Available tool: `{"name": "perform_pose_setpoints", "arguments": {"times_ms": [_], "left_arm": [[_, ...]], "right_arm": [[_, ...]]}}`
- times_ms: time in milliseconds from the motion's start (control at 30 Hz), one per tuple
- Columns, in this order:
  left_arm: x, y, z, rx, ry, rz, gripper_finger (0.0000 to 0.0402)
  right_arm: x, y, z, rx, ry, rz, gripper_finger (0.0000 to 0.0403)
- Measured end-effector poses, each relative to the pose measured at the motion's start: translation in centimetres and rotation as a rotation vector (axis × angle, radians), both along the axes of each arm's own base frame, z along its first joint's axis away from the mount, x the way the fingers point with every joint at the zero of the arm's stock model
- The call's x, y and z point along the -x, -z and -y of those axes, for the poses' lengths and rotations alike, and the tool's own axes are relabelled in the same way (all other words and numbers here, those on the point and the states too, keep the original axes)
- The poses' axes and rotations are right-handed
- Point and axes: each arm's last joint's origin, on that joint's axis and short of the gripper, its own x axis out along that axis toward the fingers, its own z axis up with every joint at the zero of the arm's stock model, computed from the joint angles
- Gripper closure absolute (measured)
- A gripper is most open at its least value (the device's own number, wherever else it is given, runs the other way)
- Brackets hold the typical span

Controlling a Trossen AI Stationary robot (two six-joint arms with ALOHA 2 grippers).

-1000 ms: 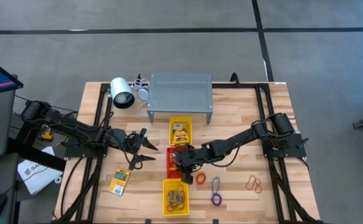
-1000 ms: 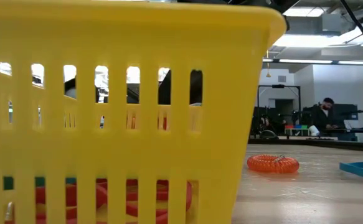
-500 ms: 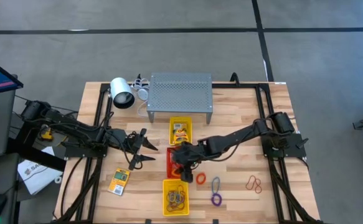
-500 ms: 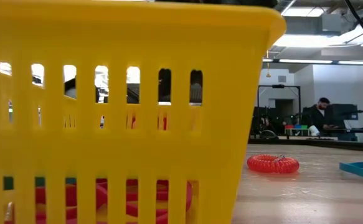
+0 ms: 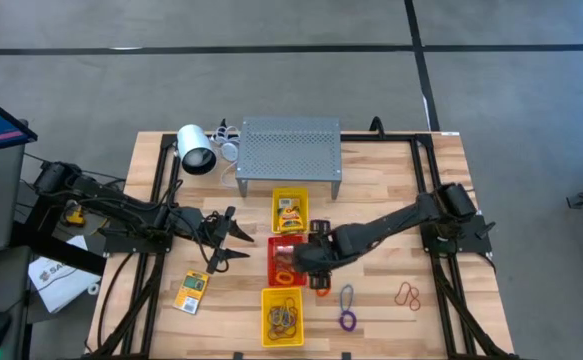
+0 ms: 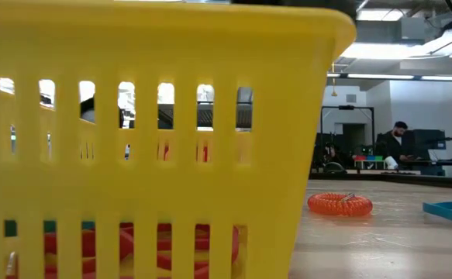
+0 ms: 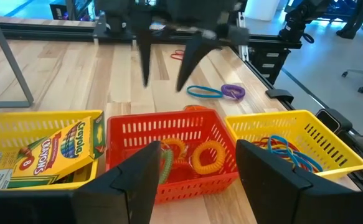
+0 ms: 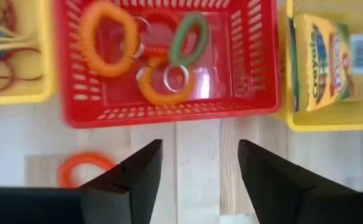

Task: Pick & Place Office Desk Supplies
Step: Put the red rubber band into the bottom yellow bin

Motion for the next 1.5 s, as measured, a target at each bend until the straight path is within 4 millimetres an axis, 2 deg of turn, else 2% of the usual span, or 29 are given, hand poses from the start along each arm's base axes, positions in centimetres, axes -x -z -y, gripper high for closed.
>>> {"name": "perform_pose_setpoints", "arguments": {"times_ms": [200, 333, 400, 567, 733, 933, 1067, 1300, 1500], "left_arm": [[0.0, 0.0, 0.0, 0.001, -0.001, 0.001, 0.0197], [0.0, -0.1, 0.0, 0.001, -0.001, 0.006, 0.0197], [0.0, -0.1, 0.0, 0.002, -0.001, 0.010, 0.0197], [-0.1, -0.2, 0.0, 0.006, -0.001, 0.020, 0.0197], [-0.1, -0.3, 0.0, 0.008, -0.001, 0.027, 0.0197], [-0.2, -0.7, -0.1, 0.010, -0.031, 0.072, 0.0197], [-0.3, -1.2, -0.2, 0.001, -0.078, 0.129, 0.0197], [-0.6, -2.3, -0.9, 0.004, -0.134, 0.247, 0.0197], [-0.7, -2.6, -1.3, 0.009, -0.155, 0.277, 0.0197]], "right_arm": [[2.7, -2.4, -0.8, 0.007, 0.044, 0.119, 0.0202], [5.3, -4.6, -0.5, -0.038, 0.086, 0.352, 0.0208], [6.8, -5.2, -0.2, -0.114, 0.070, 0.511, 0.0213], [11.2, -5.3, 1.5, -0.307, -0.003, 0.833, 0.0224], [15.2, -4.1, 3.0, -0.410, -0.023, 0.994, 0.0232], [18.4, -1.7, 2.8, -0.555, -0.067, 0.996, 0.0235], [19.6, -0.3, 2.2, -0.595, -0.090, 0.939, 0.0235], [20.4, 1.3, 1.6, -0.619, -0.041, 0.784, 0.0235], [20.0, 0.8, 1.1, -0.692, -0.021, 0.839, 0.0235]]}}
